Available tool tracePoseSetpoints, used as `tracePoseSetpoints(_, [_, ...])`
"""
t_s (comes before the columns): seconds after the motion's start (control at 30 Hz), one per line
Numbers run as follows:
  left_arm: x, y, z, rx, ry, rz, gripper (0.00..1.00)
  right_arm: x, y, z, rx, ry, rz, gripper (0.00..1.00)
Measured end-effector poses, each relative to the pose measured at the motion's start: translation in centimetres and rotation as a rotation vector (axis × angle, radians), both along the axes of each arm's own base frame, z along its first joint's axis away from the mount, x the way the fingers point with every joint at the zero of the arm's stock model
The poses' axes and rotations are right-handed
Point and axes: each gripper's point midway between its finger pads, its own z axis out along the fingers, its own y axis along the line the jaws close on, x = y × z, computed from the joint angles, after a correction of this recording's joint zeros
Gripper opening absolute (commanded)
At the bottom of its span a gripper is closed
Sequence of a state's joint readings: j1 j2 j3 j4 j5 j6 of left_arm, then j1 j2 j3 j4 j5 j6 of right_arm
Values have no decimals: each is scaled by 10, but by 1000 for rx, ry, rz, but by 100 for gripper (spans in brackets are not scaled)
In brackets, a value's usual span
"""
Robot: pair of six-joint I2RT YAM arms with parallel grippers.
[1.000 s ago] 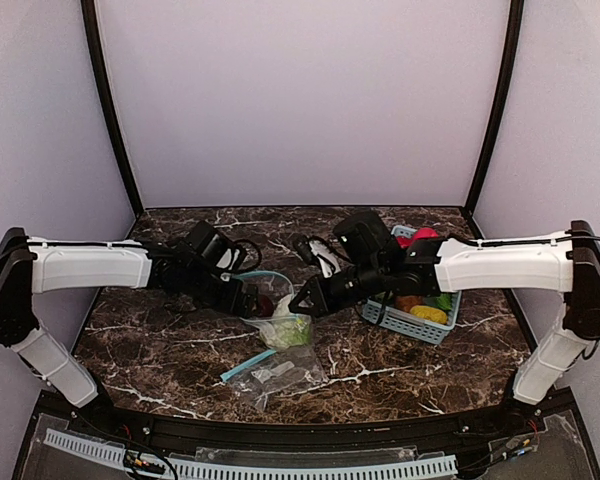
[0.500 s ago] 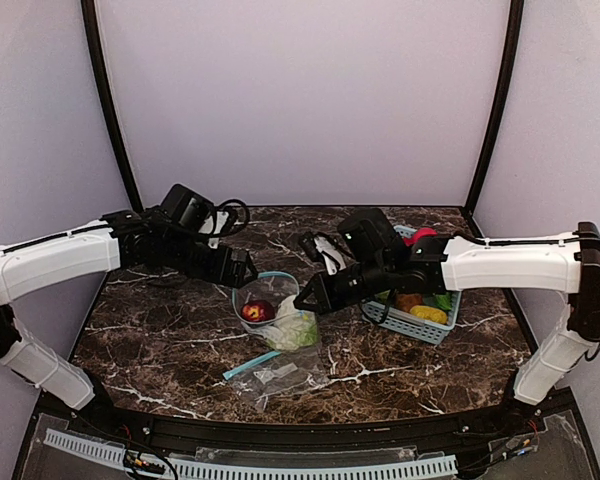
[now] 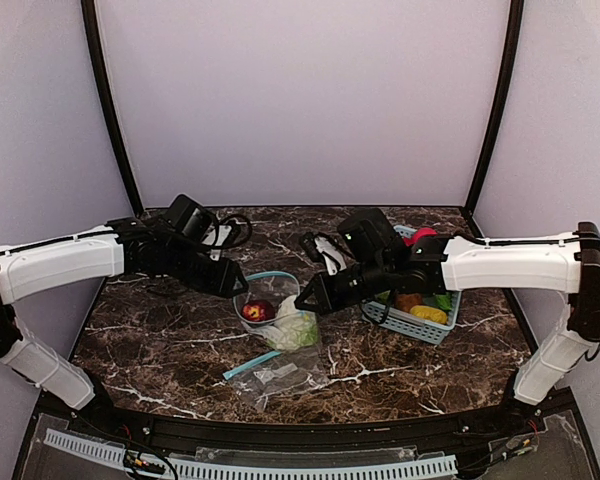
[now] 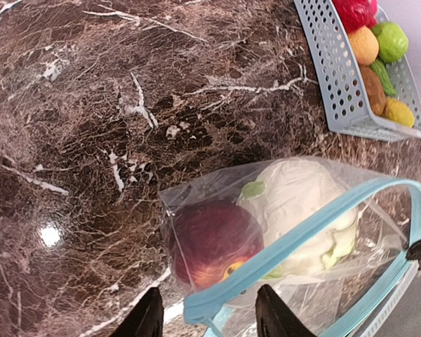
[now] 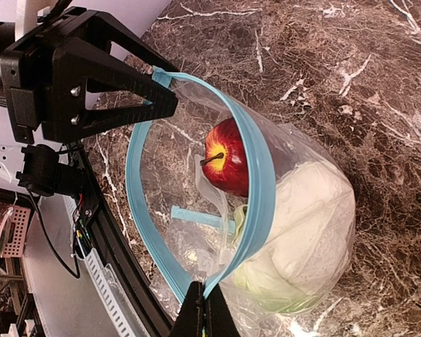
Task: Place the food in the zip-top bag and seal the zipper
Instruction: Pass from the right arm to the left, then adjust the fake fruit in the zipper food storage bag.
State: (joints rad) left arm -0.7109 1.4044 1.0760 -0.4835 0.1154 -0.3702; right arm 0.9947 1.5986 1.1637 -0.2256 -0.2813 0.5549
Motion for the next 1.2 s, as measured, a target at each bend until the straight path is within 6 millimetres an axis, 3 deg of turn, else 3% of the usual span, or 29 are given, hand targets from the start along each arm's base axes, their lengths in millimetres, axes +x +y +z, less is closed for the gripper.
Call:
tracePoseSetpoints(0.03, [0, -1, -1, -2, 4, 3, 18, 0, 0, 0, -1, -1, -2, 12])
tracePoseSetpoints(0.17, [0, -6, -5, -14, 9, -25, 2, 4, -3, -2, -21, -19, -15, 45])
tracePoseSetpoints(0.33, [-2, -11, -6, -34, 3, -53, 1, 19, -2, 1, -70, -66, -57, 83])
tracePoseSetpoints(0.47, [-2, -14, -6, -51, 1, -64, 1, 37, 12, 8, -88, -131, -71, 98])
tracePoseSetpoints(0.6, [-2, -15, -6, -60, -5, -67, 1, 53, 29, 0, -125, -167, -76, 99])
tracePoseSetpoints(0.73, [-1, -16, -6, -64, -9, -67, 1, 62, 41, -23, -179, -171, -65, 99])
tracePoseSetpoints(0.97, [0, -18, -5, -73, -14, -69, 1, 68, 53, -60, -244, -164, -35, 99])
tracePoseSetpoints(1.2, [0, -18, -4, -80, -12, -67, 1, 77, 61, -76, -271, -177, -35, 99])
